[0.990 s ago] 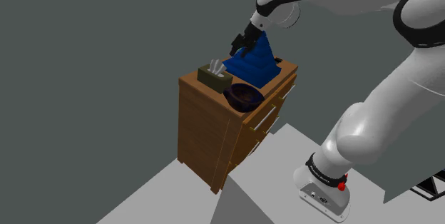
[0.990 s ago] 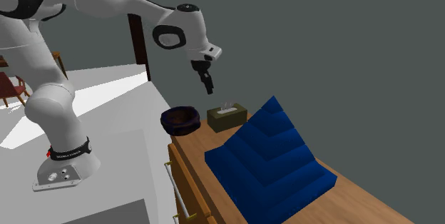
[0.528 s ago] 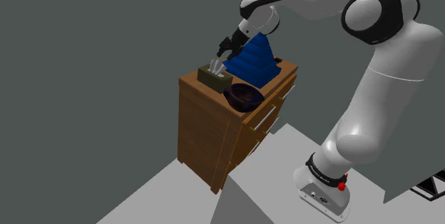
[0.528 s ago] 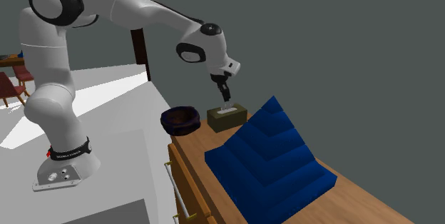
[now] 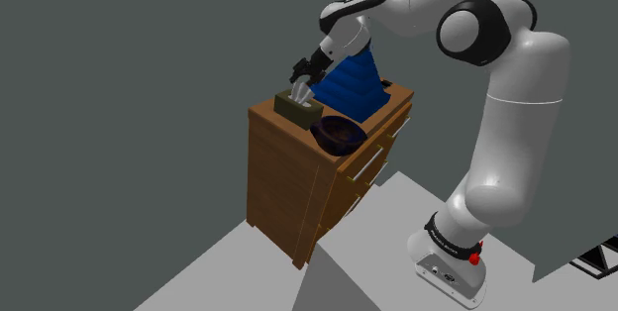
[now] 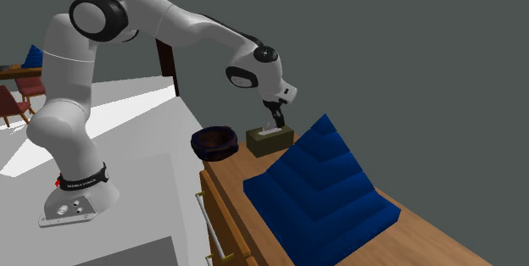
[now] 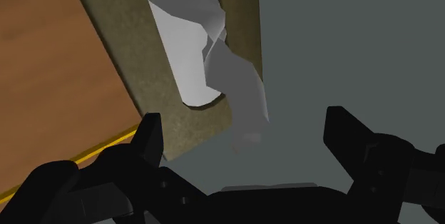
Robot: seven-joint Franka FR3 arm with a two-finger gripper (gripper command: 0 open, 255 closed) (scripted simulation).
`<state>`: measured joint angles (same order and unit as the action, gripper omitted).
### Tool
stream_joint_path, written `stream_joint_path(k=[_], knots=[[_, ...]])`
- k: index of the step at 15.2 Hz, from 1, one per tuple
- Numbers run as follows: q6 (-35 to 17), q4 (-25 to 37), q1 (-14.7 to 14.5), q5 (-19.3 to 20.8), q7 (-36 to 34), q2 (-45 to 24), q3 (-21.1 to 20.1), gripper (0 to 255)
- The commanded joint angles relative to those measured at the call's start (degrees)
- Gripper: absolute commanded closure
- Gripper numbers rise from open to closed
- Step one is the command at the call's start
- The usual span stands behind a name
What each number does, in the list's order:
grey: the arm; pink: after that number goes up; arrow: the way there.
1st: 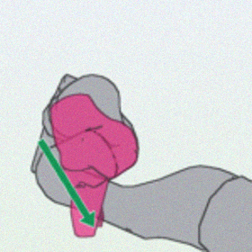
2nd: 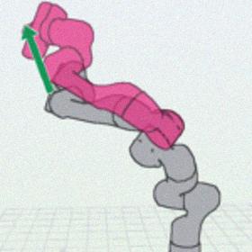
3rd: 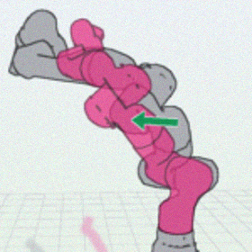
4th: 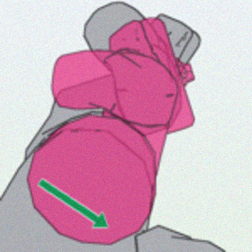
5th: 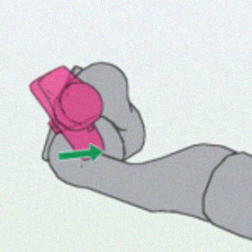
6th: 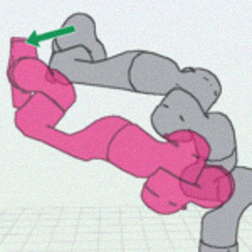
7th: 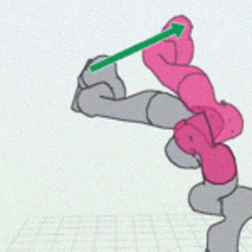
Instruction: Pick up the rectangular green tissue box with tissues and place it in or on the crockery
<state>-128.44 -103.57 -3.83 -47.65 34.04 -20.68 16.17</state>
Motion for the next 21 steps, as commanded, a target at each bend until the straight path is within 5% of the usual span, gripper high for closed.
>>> stream_joint_path(k=[1,10,11,21], knots=[[-0.86,0.39,-0.24,-0.67,0.16,-1.09,-0.44,0],[-1.51,0.60,-0.37,-1.19,0.40,-1.92,-0.76,0],[-1.51,0.60,-0.37,-1.19,0.40,-1.92,-0.76,255],[-1.10,0.76,-0.44,-0.78,-0.09,-1.53,-0.62,255]])
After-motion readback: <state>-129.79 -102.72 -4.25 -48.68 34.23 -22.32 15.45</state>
